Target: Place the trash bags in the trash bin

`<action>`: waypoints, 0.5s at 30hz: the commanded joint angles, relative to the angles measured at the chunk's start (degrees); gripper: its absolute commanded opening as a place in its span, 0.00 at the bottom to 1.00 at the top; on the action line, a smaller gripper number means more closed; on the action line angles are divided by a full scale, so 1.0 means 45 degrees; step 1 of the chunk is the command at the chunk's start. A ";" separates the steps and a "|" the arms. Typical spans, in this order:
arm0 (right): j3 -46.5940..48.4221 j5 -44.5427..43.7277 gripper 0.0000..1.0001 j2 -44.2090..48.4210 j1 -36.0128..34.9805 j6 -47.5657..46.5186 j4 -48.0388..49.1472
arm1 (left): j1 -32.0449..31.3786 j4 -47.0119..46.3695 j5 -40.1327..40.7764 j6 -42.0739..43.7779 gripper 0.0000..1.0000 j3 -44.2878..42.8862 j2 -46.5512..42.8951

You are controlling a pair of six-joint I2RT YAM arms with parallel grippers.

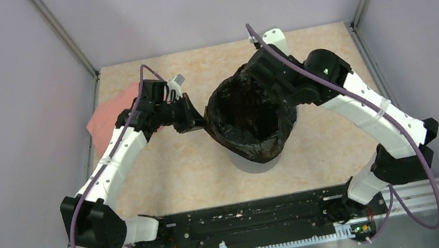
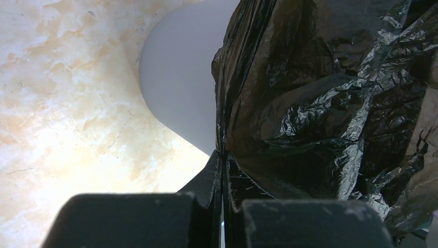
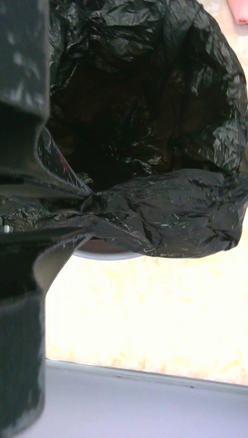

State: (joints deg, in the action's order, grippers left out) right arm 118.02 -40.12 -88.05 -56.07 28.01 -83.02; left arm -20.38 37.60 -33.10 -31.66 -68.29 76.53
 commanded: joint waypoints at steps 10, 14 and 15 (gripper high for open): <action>-0.4206 0.1616 0.00 0.3300 0.2746 -0.0133 0.1816 | -0.0077 -0.0703 -0.0072 -0.0132 0.00 -0.0091 -0.0205; -0.5851 0.2737 0.00 0.4482 0.3488 0.0067 0.2842 | -0.0097 -0.0794 -0.0034 -0.0132 0.00 0.0007 -0.0248; -0.6296 0.2894 0.00 0.4737 0.3581 0.0167 0.3039 | -0.0099 -0.0807 -0.0028 -0.0132 0.00 0.0045 -0.0249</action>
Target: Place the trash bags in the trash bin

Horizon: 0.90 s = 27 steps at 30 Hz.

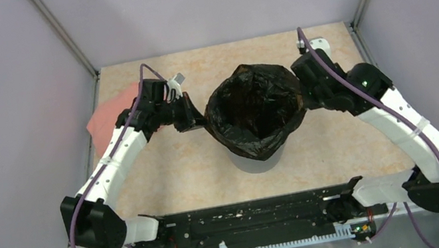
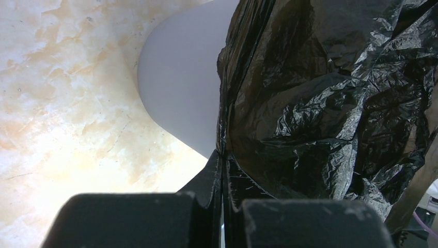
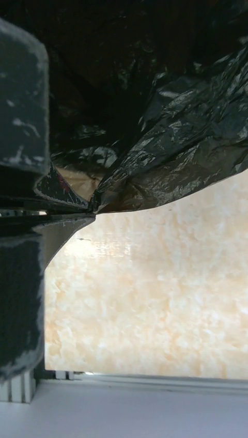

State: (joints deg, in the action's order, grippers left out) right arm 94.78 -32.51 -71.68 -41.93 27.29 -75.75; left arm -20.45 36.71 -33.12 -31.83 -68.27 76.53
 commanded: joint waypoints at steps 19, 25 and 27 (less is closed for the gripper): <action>-0.6040 0.2510 0.00 0.3196 0.1439 0.1175 0.3848 | -0.0073 -0.0689 0.0540 -0.0251 0.00 0.0389 0.0498; -0.6958 0.2897 0.00 0.3580 0.1703 0.1154 0.4294 | -0.0072 -0.0972 0.0922 -0.0359 0.00 0.0542 0.0549; -0.7131 0.3016 0.00 0.3575 0.1731 0.1144 0.4453 | -0.0085 -0.1026 0.0959 -0.0400 0.00 0.0514 0.0641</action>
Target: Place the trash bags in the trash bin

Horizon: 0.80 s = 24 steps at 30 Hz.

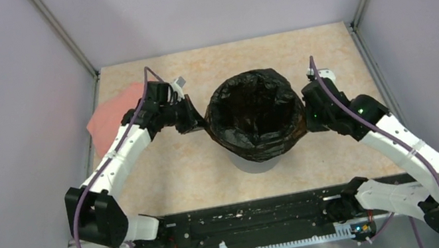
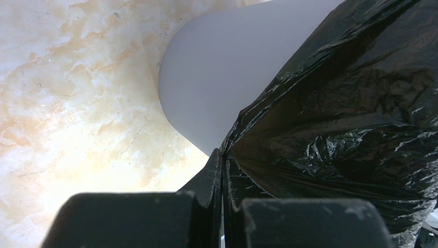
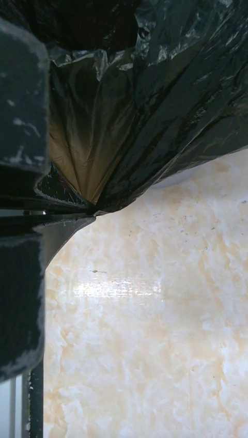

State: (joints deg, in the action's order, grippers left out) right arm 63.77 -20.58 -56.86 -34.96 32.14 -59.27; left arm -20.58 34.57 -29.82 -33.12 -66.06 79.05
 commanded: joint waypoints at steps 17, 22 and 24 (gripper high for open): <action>0.4155 0.0294 0.51 -0.0454 0.0731 -0.1498 -0.0698 | -0.0052 -0.0533 0.0270 0.0259 0.00 -0.1564 0.1459; 0.5230 0.1541 0.52 -0.1607 0.0738 -0.3221 0.0902 | -0.0046 -0.0463 0.0164 0.0376 0.00 -0.2023 0.1713; 0.5522 0.1871 0.52 -0.2418 0.0736 -0.3802 0.1379 | -0.0045 -0.0429 0.0115 0.0416 0.00 -0.2180 0.1862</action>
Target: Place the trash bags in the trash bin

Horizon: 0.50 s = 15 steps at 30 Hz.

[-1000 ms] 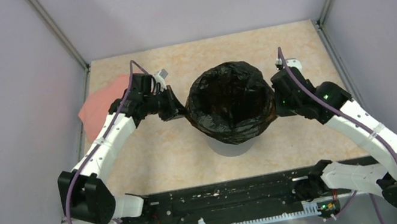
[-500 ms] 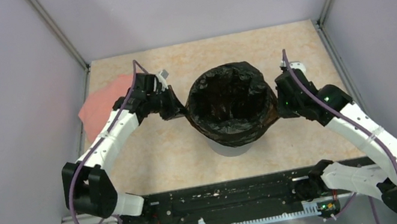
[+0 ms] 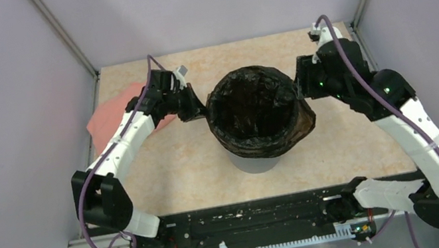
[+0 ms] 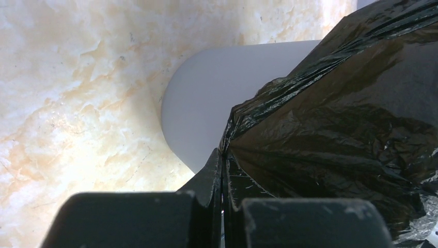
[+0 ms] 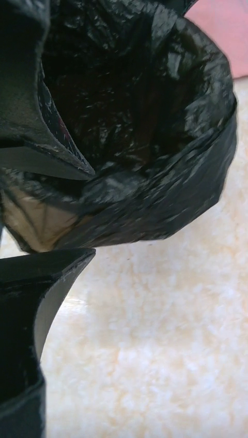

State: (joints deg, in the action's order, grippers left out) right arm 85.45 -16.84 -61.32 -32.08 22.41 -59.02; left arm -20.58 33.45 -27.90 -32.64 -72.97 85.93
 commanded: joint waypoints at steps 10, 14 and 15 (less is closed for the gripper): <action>0.2043 0.1226 0.50 -0.3975 0.0099 -0.2884 0.2324 | -0.0055 0.0098 -0.0267 0.0574 0.00 -0.1261 0.0889; 0.2316 0.0750 0.47 -0.4366 0.0100 -0.2827 0.2182 | -0.0045 0.0086 -0.0260 0.0555 0.00 -0.1304 0.0934; 0.2346 0.0675 0.47 -0.4361 0.0097 -0.2794 0.2161 | -0.0055 0.0086 -0.0247 0.0555 0.00 -0.1321 0.0925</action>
State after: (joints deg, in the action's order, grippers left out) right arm 92.09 -11.94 -81.21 -32.08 10.92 -51.70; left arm -20.58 34.70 -28.64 -31.24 -76.27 89.62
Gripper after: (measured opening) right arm 0.471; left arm 0.006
